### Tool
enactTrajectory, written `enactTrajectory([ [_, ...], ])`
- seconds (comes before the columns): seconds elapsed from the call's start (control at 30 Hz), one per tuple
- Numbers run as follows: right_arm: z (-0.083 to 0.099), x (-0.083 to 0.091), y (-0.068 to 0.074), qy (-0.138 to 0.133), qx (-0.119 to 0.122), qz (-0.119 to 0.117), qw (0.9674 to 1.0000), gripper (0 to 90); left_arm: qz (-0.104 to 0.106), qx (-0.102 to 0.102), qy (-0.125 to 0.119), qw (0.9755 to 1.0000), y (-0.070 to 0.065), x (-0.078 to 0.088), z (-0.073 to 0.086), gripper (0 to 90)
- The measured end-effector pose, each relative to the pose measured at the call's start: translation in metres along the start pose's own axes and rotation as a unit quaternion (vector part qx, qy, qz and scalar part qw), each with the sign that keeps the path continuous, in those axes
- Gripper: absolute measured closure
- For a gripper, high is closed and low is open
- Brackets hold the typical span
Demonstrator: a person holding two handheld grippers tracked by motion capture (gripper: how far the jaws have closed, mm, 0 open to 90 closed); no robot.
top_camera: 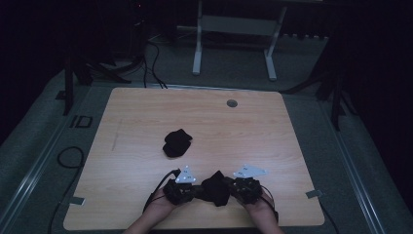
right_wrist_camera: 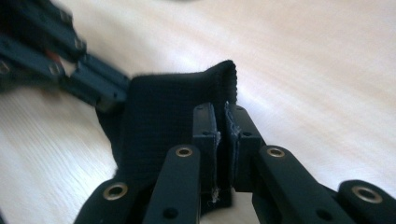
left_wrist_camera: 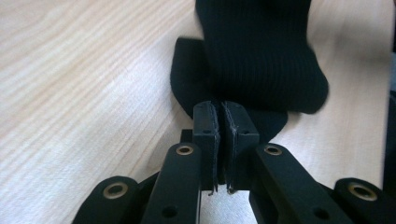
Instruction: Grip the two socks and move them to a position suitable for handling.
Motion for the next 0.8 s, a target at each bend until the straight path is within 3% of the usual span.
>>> enactTrajectory([
  [0.13,-0.016,0.032,-0.02,-0.039,-0.023,0.011,0.9989,83.6,0.01,0.002,-0.005,0.9999,0.0,0.018,-0.003,84.6],
  [0.2,-0.019,0.045,-0.03,-0.049,-0.034,0.019,0.9981,83.6,0.003,-0.007,-0.006,1.0,0.001,0.031,-0.005,84.5],
  [0.37,-0.005,0.069,-0.055,-0.054,-0.067,0.038,0.9956,83.6,0.008,-0.021,0.015,0.9996,0.008,0.058,-0.006,84.4],
  [0.47,0.008,0.069,-0.062,-0.04,-0.078,0.043,0.9953,83.5,0.002,-0.028,0.031,0.9991,0.014,0.058,-0.005,84.3],
  [0.6,0.039,0.055,-0.074,-0.005,-0.1,0.053,0.9936,83.5,0.023,-0.022,0.047,0.9984,0.025,0.047,0.0,84.2],
  [0.8,0.069,0.031,-0.076,0.041,-0.098,0.058,0.9927,83.3,0.042,-0.019,0.063,0.9969,0.026,0.028,0.011,83.3],
])
Point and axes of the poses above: each handheld gripper's, and its own axes: x roughly backward along the jaws, z roughly out of its underside, y roughly to its left, the point moved 7 cm from there along -x, roughly forward along the jaws, and after that the axes turned 10 degrees about z, right-handed, at the moved point
